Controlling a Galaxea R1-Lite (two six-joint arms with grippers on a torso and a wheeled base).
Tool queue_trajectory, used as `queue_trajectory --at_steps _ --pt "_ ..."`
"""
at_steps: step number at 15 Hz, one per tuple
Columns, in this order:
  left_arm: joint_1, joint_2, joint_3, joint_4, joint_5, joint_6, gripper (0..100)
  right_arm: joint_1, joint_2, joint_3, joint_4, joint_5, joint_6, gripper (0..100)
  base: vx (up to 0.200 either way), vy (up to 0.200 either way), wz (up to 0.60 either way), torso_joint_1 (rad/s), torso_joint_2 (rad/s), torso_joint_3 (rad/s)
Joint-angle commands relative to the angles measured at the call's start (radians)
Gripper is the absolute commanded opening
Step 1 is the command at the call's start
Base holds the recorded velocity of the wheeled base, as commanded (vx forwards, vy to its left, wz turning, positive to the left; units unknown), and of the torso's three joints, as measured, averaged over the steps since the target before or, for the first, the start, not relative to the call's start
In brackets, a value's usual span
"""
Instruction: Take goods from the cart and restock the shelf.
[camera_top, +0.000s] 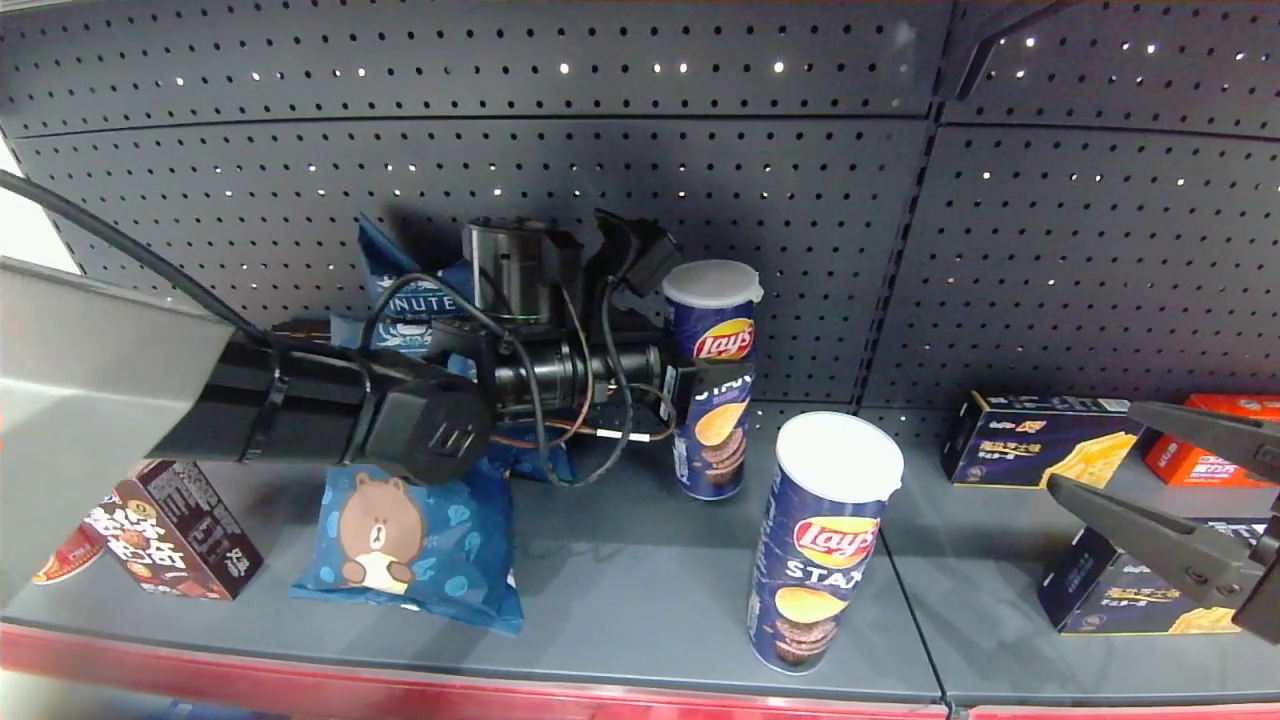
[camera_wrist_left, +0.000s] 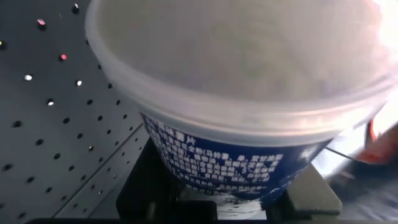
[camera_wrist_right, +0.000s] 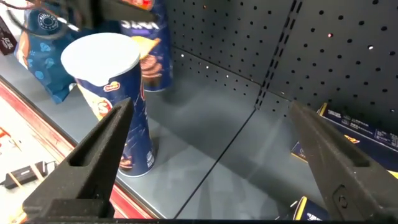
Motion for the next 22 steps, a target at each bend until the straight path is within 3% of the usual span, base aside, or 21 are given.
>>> queue_trajectory --at_steps 1,11,20,21,22 --pt "-0.001 0.068 -0.055 0.007 -0.001 0.000 0 0.000 0.014 0.001 -0.002 0.000 0.000 100 0.000 0.000 0.00 0.000 0.00 0.000" --pt "0.002 0.181 -0.179 0.019 -0.001 0.002 0 -0.002 0.016 0.005 -0.002 0.023 0.000 100 0.000 0.000 0.00 0.000 0.00 0.000" --pt "0.002 0.221 -0.202 0.019 -0.001 0.016 0 -0.002 0.031 0.007 -0.007 0.036 0.000 100 0.000 0.000 0.00 0.000 0.00 0.000" --pt "0.002 0.221 -0.202 0.018 -0.001 0.016 100 -0.002 0.031 0.007 -0.007 0.036 0.000 100 0.000 0.000 0.00 0.000 0.00 0.000" --pt "0.005 0.227 -0.216 0.019 -0.001 0.029 100 -0.002 0.031 0.010 -0.007 0.037 0.000 100 0.000 0.000 0.00 0.000 0.00 0.000"
